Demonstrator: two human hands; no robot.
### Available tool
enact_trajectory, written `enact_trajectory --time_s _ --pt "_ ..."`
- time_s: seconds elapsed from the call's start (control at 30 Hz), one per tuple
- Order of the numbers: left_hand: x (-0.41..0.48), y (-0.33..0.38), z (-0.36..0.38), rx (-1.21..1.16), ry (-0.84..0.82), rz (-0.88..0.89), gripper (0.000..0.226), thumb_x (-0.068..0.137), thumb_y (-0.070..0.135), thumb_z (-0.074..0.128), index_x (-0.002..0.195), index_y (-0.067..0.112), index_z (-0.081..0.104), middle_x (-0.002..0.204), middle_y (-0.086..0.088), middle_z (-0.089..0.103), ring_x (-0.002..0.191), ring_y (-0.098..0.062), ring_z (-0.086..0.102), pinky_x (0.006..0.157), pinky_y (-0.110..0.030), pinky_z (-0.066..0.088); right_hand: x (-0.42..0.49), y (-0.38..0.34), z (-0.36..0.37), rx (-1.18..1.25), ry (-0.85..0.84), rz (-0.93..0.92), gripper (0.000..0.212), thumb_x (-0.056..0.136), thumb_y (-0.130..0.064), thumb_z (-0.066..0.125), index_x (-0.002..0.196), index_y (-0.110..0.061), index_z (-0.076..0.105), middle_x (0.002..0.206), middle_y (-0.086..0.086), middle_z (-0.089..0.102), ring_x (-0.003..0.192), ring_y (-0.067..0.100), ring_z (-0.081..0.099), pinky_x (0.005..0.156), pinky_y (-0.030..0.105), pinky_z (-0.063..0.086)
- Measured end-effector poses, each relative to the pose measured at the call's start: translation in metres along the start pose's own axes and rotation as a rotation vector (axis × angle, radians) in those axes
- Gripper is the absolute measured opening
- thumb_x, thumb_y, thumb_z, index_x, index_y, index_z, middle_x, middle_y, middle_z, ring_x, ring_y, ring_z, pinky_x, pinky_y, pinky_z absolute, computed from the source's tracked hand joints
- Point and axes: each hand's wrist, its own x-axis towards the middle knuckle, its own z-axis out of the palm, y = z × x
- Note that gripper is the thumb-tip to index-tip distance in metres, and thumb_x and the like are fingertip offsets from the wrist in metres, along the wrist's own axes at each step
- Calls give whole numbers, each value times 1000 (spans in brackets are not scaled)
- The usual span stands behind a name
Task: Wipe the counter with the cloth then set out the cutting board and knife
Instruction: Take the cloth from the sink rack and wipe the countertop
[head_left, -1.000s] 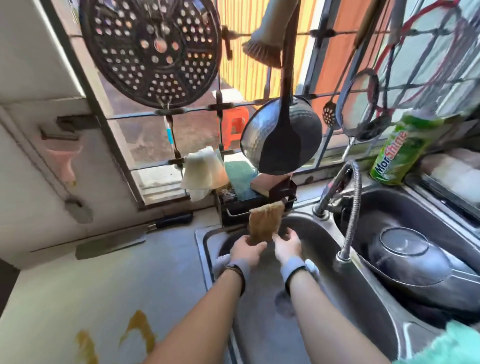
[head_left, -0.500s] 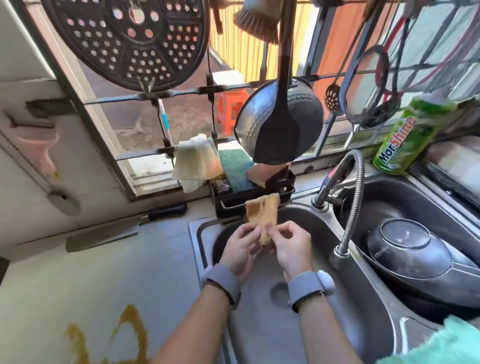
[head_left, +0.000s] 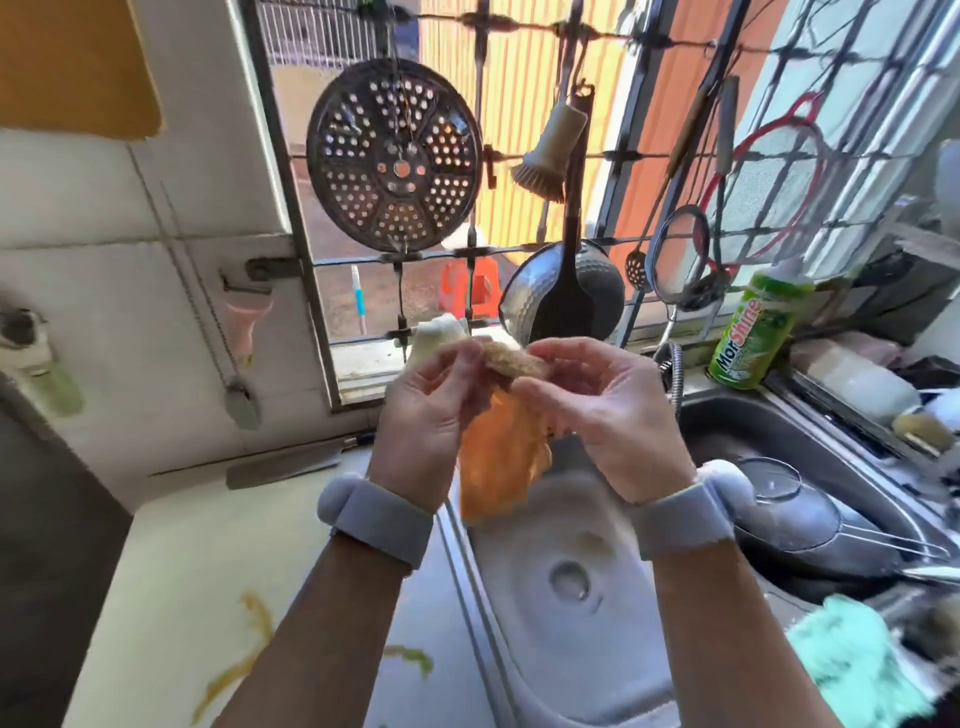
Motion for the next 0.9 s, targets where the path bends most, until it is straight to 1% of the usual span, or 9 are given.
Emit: enact_trajectory --time_s 0.07,0.13,0.23,0.37,0.47,0.53,0.67,0.73,0.9 --pt "-20 22 -10 80 46 8 21 92 26 58 90 13 75 68 3 73 58 -3 64 56 -15 52 -18 -15 17 -131 -27 -59 22 74 -18 87 93 -13 78 84 4 79 76 17 73 70 31 60" --pt "-36 36 -17 135 72 -30 25 99 22 51 93 8 72 67 3 74 58 -5 66 55 -16 52 -31 -23 28 -244 -21 -107 11 78 -21 84 84 -12 80 77 6 77 69 25 71 66 41 58" --pt "-81 75 -47 239 92 -75 31 98 29 51 89 13 75 66 1 74 58 -9 68 55 -19 54 -61 -43 56 -242 -69 -97 16 86 -26 76 78 -13 79 72 6 75 70 33 70 67 53 57" --pt "-132 113 -75 427 -84 -128 28 83 48 64 92 25 78 66 6 70 55 -6 62 48 -18 49 -85 -59 91 -233 -12 -30 21 82 -29 61 65 -19 69 62 -2 70 52 6 59 51 25 45" --pt "-158 148 -87 716 -203 -108 24 78 35 75 98 23 76 85 -1 75 75 -20 69 68 -33 58 -96 -71 111 -296 10 -22 24 80 -31 50 62 -21 63 51 -7 58 44 3 49 45 26 41" --pt "-171 171 -90 1012 -246 -73 29 72 33 75 99 23 75 90 -3 76 84 -28 71 79 -45 61 -102 -82 120 -289 -27 -19 24 80 -32 45 64 -31 63 47 -12 55 38 4 46 37 18 36" --pt "-195 189 -91 1517 -262 125 19 77 31 72 93 22 74 84 1 71 78 -19 64 73 -36 56 -107 -97 133 -366 -70 -97 26 82 -30 42 64 -32 60 53 -13 53 52 4 47 53 26 38" --pt "-205 182 -97 1562 -202 166 20 80 29 63 93 19 75 84 -2 70 80 -21 62 74 -34 52 -110 -100 133 -353 -99 -114 25 85 -26 40 67 -29 57 61 -9 48 55 6 47 55 27 39" --pt "-223 156 -133 1604 -140 137 30 79 25 51 97 20 74 87 -2 75 83 -23 67 77 -34 52 -110 -79 116 -408 -204 -141 29 95 -6 47 85 -25 67 69 -4 58 58 -3 56 48 9 40"
